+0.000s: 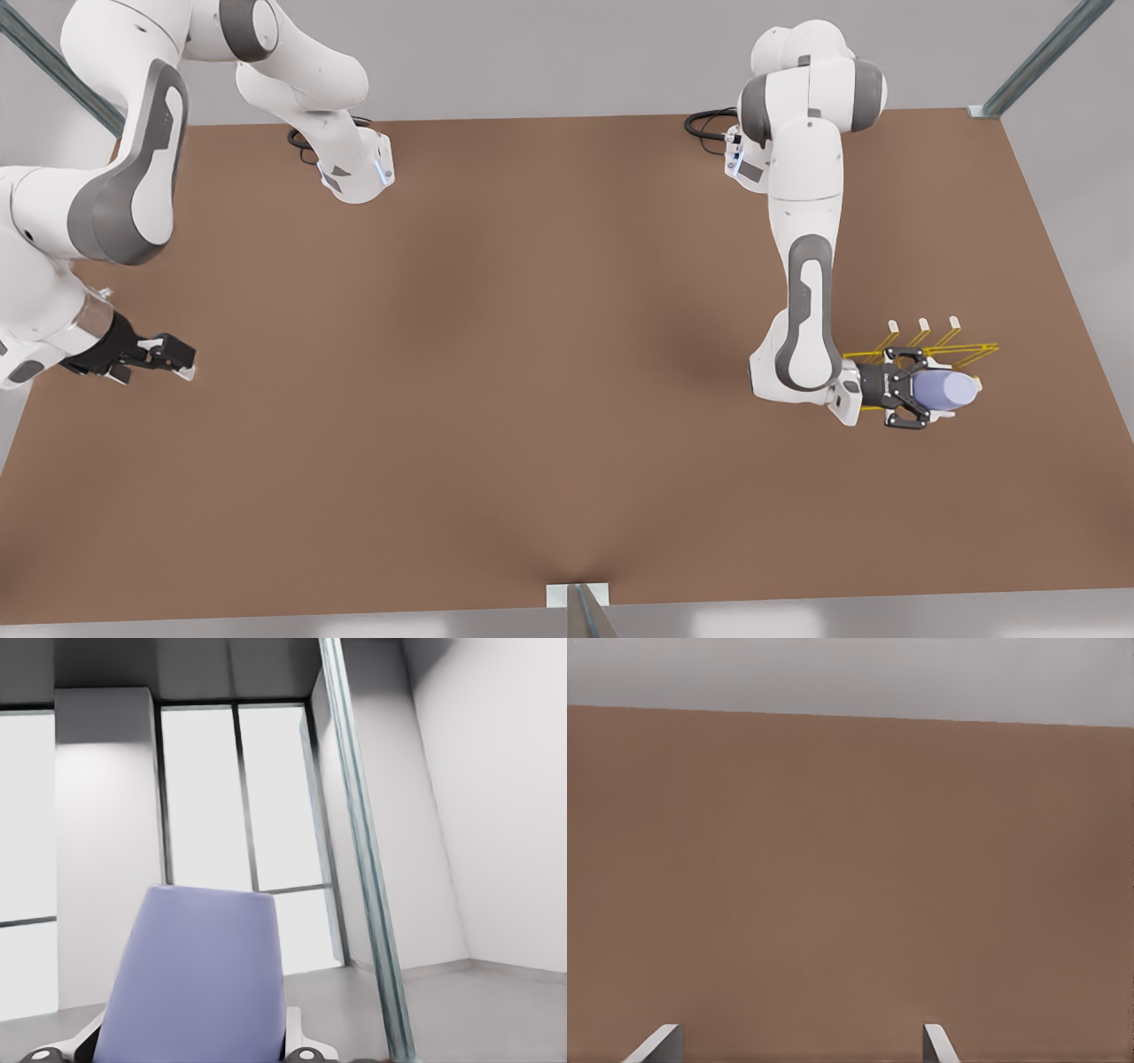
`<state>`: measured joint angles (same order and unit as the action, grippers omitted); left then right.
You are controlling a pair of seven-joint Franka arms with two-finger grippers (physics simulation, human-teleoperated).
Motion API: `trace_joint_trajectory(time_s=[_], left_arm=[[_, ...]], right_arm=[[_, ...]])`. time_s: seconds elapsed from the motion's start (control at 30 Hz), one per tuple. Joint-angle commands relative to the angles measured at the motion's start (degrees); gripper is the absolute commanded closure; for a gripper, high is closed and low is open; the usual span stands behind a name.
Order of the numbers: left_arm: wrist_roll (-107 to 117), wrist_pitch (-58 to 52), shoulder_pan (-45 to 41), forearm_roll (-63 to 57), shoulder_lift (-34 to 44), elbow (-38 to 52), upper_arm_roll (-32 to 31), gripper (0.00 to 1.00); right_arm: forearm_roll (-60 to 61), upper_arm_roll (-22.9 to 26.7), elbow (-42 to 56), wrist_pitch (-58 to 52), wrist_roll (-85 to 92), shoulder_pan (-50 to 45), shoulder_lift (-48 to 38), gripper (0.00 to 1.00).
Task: Place the cup on the cup holder
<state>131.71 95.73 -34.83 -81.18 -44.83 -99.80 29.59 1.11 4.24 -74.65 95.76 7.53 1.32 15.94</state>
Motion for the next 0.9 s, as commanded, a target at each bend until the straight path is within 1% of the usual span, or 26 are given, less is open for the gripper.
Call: trace_joint_trajectory(time_s=[0.0, 0.27, 0.37, 0.87], left_arm=[[0.92, 0.6, 0.29, -0.38, -0.08, -0.05, 0.03, 0.26], [1.27, 1.12, 1.61, -1.61, -0.26, -0.14, 0.12, 0.26], [2.5, 1.04, 1.44, -1.61, 0.0, -2.07, 0.12, 0.26], [3.55, 1.48, 1.44, -1.61, 0.44, -4.17, 0.3, 0.26]], right_arm=[[0.12, -0.11, 0.03, -0.13, 0.03, -0.35, 0.06, 0.0], [0.3, -0.02, 0.03, 0.13, -0.05, -0.35, 0.41, 0.0], [0.3, -0.11, 0.03, 0.13, 0.03, -0.35, 0.41, 0.0], [0.3, -0.11, -0.06, 0.13, 0.03, -0.35, 0.67, 0.0]])
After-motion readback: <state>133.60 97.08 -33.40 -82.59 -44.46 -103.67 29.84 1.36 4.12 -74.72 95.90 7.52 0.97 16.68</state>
